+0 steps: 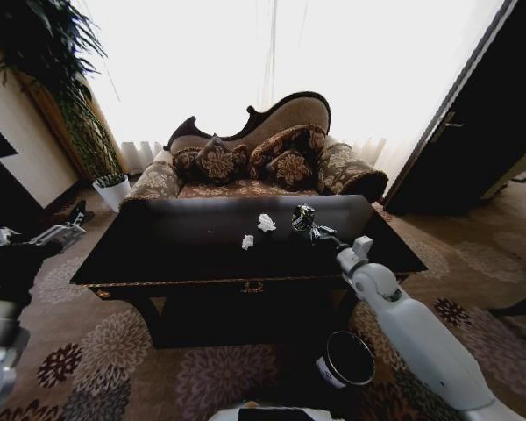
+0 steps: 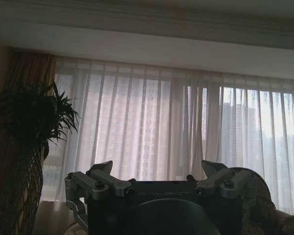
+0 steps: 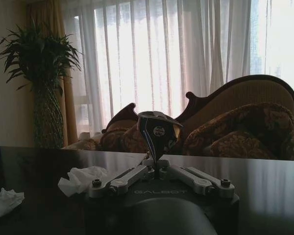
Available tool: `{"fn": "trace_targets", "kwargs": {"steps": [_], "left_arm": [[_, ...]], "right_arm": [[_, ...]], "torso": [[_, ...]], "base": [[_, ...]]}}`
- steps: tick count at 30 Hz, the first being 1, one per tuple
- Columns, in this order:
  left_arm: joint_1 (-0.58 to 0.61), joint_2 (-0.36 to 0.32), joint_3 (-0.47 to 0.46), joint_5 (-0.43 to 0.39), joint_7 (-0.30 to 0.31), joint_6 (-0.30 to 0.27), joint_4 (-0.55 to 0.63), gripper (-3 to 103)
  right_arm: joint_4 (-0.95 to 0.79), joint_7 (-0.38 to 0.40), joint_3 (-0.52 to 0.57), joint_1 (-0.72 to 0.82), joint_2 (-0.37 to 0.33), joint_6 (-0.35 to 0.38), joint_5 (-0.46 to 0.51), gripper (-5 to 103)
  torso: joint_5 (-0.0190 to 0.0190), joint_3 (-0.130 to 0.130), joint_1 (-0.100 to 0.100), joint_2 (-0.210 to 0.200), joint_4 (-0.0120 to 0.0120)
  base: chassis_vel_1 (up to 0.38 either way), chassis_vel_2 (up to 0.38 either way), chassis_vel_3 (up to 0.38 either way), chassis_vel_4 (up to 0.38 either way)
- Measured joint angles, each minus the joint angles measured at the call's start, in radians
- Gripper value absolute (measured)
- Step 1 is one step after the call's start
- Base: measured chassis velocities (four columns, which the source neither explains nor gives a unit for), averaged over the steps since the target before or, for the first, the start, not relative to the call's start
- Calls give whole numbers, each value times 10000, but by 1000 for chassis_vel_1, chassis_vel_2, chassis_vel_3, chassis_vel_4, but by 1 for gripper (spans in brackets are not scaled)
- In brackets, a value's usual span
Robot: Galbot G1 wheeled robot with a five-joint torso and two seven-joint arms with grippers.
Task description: Move to the front of the table and place the trash on the table into the trash bin.
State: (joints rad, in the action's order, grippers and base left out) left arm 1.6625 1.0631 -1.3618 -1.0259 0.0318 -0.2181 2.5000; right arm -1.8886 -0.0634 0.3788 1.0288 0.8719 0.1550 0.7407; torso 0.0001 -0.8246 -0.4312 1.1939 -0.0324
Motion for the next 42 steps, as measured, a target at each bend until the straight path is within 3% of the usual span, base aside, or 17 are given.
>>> {"fn": "trace_targets", "kwargs": {"steps": [12, 15, 21, 27, 29, 33, 42], "left_arm": [[-1209, 14, 1269, 342, 7, 9, -204, 100], [-1637, 85, 1985, 602, 23, -11, -400, 100], [-2065, 273, 2903, 977, 23, -45, -595, 100], [-1970, 421, 2364, 983, 22, -46, -547, 100], [-1974, 458, 2119, 980, 24, -38, -525, 100], [-2159, 455, 2359, 1016, 22, -42, -647, 100], [-2409, 442, 2568, 1057, 20, -33, -900, 100]], "right_arm": [[-2701, -267, 2917, 3659, 229, -279, -828, 0], [-3567, -399, 4223, 4873, 400, -463, -1287, 0], [-4389, -590, 5750, 6755, 620, -929, -1731, 0], [-4589, -713, 6036, 7647, 735, -1427, -2090, 0], [-4486, -828, 6111, 8064, 852, -1949, -2477, 0], [-4436, -859, 6465, 8852, 1285, -2697, -2786, 0], [-4127, -815, 6803, 9699, 2019, -3711, -3805, 0]], "torso": [[2, 1, 1, 0, 0], [-2, 0, 0, 0, -1], [-1, 1, 0, 1, -3], [-2, 0, 0, 0, -1], [2, 1, 0, 0, 12], [-1, 0, 0, 1, -4], [-2, 0, -1, 1, -1]], "base": [[0, 0, 0, 0], [0, 0, 0, 0], [0, 0, 0, 0], [0, 0, 0, 0], [0, 0, 0, 0], [0, 0, 0, 0], [0, 0, 0, 0]]}}
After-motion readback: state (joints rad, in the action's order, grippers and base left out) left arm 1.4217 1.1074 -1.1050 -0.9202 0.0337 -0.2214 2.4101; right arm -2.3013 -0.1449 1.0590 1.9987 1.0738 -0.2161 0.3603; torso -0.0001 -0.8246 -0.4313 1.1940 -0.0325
